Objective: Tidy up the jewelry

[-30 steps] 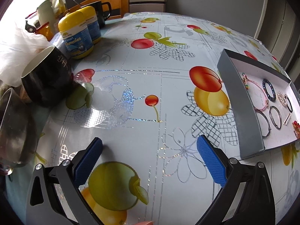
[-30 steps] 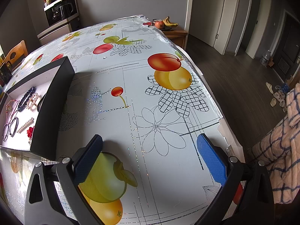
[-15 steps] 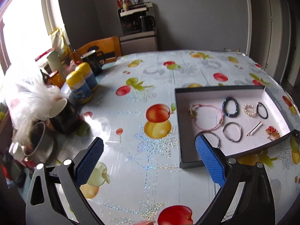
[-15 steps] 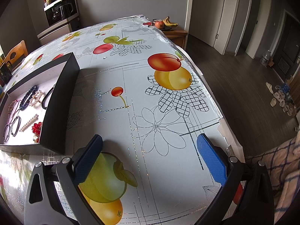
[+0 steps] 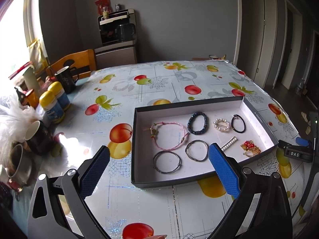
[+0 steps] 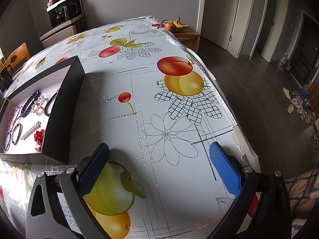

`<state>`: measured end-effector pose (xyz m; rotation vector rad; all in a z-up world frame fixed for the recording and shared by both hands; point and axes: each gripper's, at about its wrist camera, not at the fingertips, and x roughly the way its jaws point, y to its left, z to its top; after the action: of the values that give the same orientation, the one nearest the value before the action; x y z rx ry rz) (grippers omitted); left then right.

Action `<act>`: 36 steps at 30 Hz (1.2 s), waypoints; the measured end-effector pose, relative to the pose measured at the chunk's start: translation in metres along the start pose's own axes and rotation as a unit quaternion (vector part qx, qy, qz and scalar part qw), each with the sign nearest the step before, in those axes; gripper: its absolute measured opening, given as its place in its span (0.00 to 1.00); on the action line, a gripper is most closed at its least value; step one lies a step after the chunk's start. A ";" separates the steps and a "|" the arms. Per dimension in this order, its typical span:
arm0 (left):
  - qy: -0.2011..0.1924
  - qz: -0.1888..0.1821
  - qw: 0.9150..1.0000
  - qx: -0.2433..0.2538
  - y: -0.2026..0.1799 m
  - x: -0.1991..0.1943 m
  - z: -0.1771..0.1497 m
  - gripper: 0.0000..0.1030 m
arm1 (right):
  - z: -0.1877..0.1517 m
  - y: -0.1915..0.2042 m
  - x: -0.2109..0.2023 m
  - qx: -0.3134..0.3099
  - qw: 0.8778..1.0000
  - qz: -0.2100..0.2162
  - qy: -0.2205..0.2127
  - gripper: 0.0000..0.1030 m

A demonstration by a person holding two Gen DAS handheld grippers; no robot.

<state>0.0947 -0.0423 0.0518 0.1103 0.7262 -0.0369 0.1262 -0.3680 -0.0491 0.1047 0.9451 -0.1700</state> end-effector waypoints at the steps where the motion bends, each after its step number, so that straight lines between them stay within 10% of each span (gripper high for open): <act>1: 0.000 -0.001 1.000 0.007 -0.001 -0.001 -0.001 0.97 | 0.000 0.000 0.000 0.000 1.000 0.000 0.000 0.96; 36: -0.005 -0.056 0.998 0.032 -0.049 0.031 -0.037 0.97 | 0.001 0.000 0.001 -0.005 1.000 0.002 0.000 0.96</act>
<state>0.0901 -0.0868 -0.0010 0.1299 0.7218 -0.1673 0.1274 -0.3679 -0.0491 0.0969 0.9460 -0.1620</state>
